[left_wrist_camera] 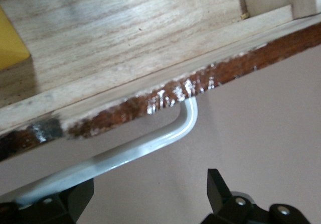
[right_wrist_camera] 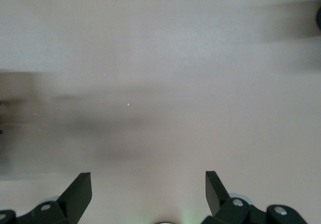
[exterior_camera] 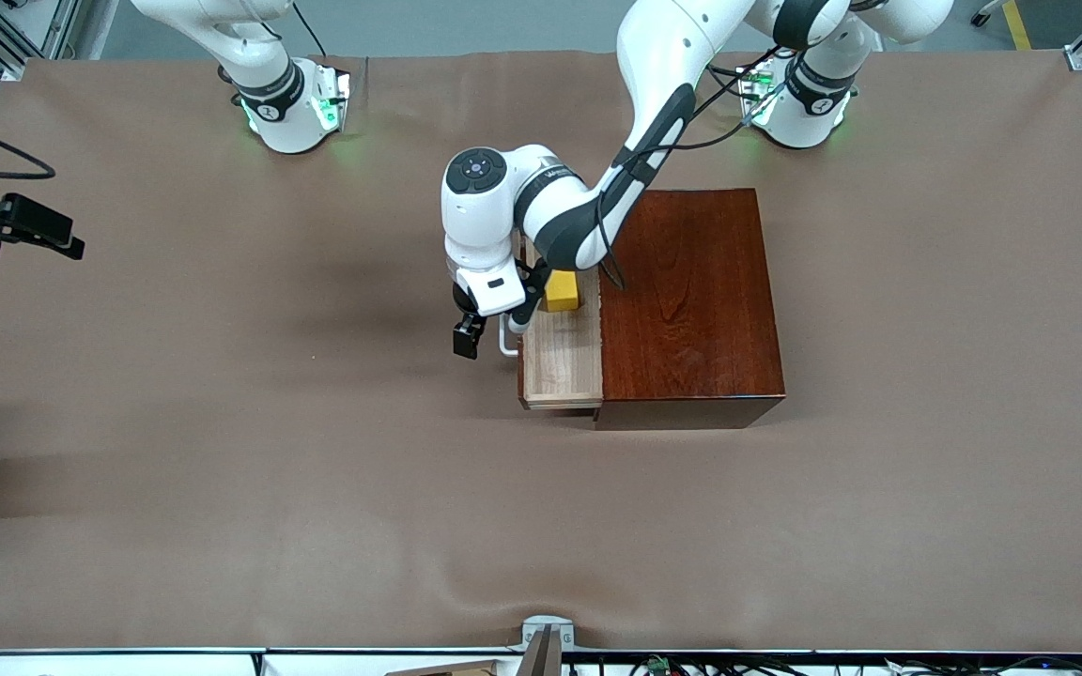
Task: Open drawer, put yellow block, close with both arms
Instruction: 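Push the drawer shut into the box with the left gripper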
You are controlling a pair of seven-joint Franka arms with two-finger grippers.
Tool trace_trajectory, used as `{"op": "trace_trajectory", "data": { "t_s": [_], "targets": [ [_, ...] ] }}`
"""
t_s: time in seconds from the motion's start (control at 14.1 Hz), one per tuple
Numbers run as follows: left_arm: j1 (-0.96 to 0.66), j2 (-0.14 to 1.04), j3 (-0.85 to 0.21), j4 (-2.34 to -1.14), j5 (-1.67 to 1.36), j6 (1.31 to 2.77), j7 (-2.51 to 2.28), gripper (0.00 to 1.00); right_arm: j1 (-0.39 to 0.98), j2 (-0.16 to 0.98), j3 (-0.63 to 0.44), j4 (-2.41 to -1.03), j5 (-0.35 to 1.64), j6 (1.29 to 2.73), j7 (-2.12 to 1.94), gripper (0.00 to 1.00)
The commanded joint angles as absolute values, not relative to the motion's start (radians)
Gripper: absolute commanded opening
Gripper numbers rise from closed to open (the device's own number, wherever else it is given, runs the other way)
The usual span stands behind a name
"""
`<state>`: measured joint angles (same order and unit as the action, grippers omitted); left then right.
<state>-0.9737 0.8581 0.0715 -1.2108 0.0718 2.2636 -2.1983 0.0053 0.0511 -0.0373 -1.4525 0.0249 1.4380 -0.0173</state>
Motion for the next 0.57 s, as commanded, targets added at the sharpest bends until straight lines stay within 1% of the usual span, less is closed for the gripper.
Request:
{"op": "trace_trajectory", "data": {
  "t_s": [0.0,0.14,0.21,0.5],
  "targets": [
    [-0.963,0.851,0.087,-1.21,0.095,2.163,-2.195,1.0,-0.003,-0.066,-0.025,-1.605,-0.002,1.506,-0.046,1.0],
    [-0.962,0.847,0.089,-1.21,0.097,2.126,-2.194,1.0,0.024,-0.06,-0.012,-1.592,-0.078,1.506,-0.124,1.0],
    [-0.96,0.841,0.089,-1.212,0.097,2.111,-2.191,1.0,0.032,-0.058,-0.012,-1.574,-0.086,1.503,-0.127,1.0],
    [-0.951,0.836,0.095,-1.213,0.097,2.052,-2.168,1.0,-0.012,-0.04,-0.02,-1.526,-0.025,1.497,-0.126,1.0]
  ]
}}
